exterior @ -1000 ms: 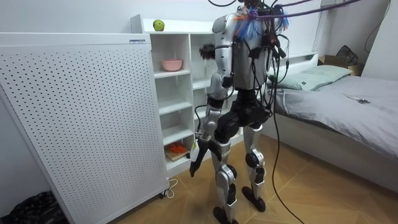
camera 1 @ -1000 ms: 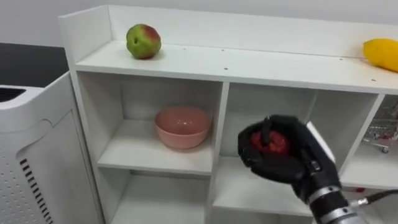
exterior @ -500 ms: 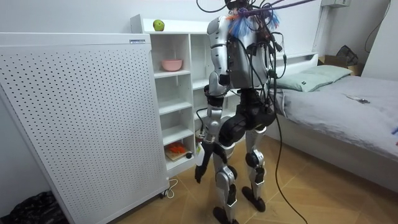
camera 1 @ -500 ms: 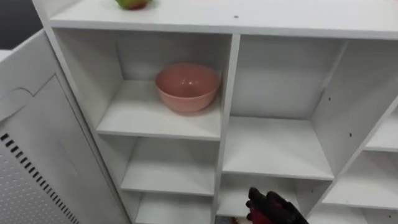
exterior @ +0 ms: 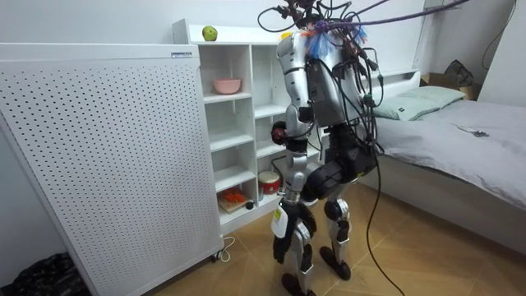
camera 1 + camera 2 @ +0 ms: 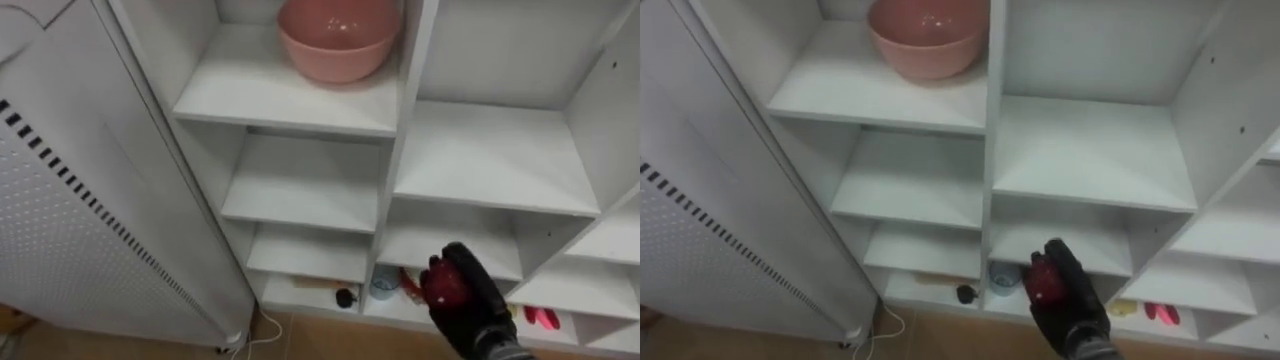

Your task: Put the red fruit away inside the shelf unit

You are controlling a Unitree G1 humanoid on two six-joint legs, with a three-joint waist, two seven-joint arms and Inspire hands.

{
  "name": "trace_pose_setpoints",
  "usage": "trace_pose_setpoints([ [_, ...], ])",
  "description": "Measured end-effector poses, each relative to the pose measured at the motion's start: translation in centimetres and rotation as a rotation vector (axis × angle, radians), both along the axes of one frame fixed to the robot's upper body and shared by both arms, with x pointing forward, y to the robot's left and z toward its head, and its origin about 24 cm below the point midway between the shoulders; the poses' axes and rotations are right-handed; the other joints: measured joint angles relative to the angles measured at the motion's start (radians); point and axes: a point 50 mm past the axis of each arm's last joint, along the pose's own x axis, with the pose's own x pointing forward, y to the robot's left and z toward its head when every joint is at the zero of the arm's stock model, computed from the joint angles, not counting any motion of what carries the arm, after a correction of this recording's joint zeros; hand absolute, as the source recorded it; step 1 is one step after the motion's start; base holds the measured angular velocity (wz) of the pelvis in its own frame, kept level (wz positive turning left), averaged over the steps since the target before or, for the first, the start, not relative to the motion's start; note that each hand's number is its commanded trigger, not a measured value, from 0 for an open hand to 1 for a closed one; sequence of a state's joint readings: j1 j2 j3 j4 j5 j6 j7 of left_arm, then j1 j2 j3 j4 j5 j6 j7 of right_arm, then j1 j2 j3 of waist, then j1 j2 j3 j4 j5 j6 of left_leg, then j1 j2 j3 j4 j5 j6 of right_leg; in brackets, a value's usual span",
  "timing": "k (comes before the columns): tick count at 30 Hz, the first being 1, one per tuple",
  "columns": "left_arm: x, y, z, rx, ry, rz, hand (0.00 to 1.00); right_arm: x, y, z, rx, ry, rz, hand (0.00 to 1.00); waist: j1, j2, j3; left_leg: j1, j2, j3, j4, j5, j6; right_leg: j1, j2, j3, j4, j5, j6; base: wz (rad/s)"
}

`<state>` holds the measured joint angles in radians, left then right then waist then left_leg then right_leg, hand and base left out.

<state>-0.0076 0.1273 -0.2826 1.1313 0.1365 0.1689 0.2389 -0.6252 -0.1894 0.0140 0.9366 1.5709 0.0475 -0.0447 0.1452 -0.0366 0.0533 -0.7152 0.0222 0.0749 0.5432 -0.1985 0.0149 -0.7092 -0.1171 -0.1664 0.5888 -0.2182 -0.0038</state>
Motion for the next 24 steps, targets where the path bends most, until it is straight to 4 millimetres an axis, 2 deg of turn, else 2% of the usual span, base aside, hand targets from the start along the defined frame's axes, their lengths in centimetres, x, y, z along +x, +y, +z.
trace_pose_setpoints([
  [3, 0.6, 0.2, 0.3, -0.011, -0.031, 0.016, 0.0, 0.7, -1.0, 1.1, 0.004, -0.013, -0.019, 1.0, 0.006, 0.003, -0.0005, -0.054, 0.0, 0.0, 0.023, 0.001, 0.002, -0.052, -0.002, 0.001, 0.022, -0.002, -0.001, 0.03],
  [9, 0.9, 0.5, 0.5, -0.018, -0.045, 0.033, 0.0, 1.8, -4.3, 4.4, 0.013, -0.096, -0.113, 1.0, 0.037, 0.028, 0.0004, -0.112, 0.0, 0.0, 0.049, 0.001, 0.005, -0.106, -0.009, -0.005, 0.041, -0.002, -0.002, 0.04],
  [10, 1.0, 0.6, 0.5, -0.017, -0.047, 0.032, 0.0, 1.9, -4.8, 4.9, 0.011, -0.109, -0.123, 1.0, 0.04, 0.03, 0.0014, -0.116, -0.004, 0.002, 0.055, 0.001, 0.005, -0.114, -0.019, -0.009, 0.054, -0.007, -0.005, 0.07],
  [13, 1.3, 0.4, 0.6, -0.018, -0.059, 0.007, 0.0, 2.0, -5.5, 5.5, 0.028, -0.13, -0.161, 1.0, 0.04, 0.04, -0.001, -0.13, -0.01, 0.006, 0.071, -0.001, 0.009, -0.135, -0.032, -0.008, 0.082, -0.02, -0.006, 0.07],
  [23, 1.8, 0.3, 0.9, -0.028, -0.098, -0.017, 0.0, 1.7, -8.4, 7.0, 0.063, -0.164, -0.272, 1.0, 0.033, 0.043, -0.0022, -0.15, -0.019, 0.018, 0.101, -0.006, 0.016, -0.17, -0.055, 0.003, 0.138, -0.036, -0.005, 0.01],
  [24, 1.8, 0.4, 0.9, -0.027, -0.097, -0.017, 0.0, 1.7, -8.6, 7.2, 0.062, -0.168, -0.277, 0.0, 0.032, 0.044, -0.0027, -0.15, -0.019, 0.018, 0.103, -0.006, 0.017, -0.17, -0.056, 0.003, 0.139, -0.036, -0.005, 0.0],
])
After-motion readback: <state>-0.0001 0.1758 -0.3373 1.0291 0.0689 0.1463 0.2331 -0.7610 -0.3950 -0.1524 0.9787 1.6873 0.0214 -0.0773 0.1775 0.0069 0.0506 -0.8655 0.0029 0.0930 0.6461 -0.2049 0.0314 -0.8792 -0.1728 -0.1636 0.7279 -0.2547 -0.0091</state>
